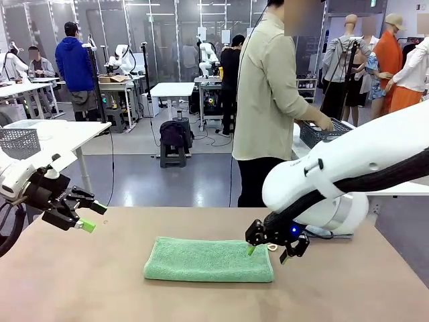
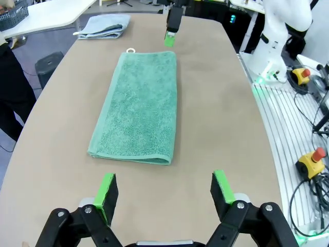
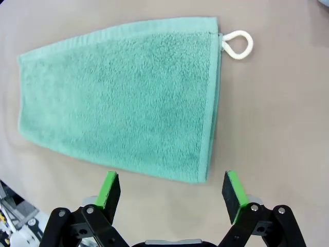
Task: Fold the towels and place them in the basket.
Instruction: When a person lays out a Towel with hook on the table, fold it in half twice.
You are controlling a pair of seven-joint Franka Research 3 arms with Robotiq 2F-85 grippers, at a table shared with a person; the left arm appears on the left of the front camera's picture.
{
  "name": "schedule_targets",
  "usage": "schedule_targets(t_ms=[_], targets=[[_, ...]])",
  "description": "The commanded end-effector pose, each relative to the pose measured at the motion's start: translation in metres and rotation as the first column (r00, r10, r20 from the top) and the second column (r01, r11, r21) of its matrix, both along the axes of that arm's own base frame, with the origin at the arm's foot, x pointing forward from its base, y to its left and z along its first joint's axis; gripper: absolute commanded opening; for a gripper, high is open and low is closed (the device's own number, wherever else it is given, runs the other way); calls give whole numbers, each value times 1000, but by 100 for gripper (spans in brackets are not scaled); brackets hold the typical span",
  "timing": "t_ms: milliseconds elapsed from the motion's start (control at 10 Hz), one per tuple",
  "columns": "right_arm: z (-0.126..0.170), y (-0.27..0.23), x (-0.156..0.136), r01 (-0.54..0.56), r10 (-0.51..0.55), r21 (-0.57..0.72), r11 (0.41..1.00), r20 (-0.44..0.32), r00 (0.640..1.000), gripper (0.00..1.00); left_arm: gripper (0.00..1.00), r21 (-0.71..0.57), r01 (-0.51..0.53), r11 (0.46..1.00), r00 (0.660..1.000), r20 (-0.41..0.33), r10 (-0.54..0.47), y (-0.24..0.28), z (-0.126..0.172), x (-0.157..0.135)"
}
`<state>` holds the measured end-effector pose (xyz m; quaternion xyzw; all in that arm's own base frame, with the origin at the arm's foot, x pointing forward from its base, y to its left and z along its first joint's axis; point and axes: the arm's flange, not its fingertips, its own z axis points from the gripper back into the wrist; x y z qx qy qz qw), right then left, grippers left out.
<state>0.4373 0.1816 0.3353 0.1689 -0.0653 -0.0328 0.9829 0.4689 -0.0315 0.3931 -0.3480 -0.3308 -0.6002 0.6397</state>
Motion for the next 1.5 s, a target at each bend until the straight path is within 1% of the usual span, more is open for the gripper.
schedule_targets(t_ms=[0,200,300,600,900,1000,1300,1400], targets=[[-11,14,9,79,-77,-41,996,46,996,100,92,11,-7,1000,1000,-13,7,0,3,1],[-21,16,17,107,-101,-71,992,88,991,100,92,11,-7,1000,1000,-13,7,0,3,1],[-24,16,21,130,-123,-72,989,93,988,100,92,11,-7,1000,1000,-13,7,0,3,1],[-32,19,35,124,-118,-80,989,75,990,100,92,11,-7,1000,1000,-13,7,0,3,1],[-40,19,45,102,-95,-120,988,68,993,100,92,11,-7,1000,1000,-13,7,0,3,1],[-43,19,48,103,-95,-119,988,67,993,80,92,11,-7,1000,1000,-13,7,0,3,1],[-47,19,50,90,-82,-118,989,69,994,80,92,11,-7,1000,1000,-13,7,0,3,1],[-48,19,50,86,-79,-122,989,64,995,64,92,11,-7,1000,1000,-13,7,0,3,1]])
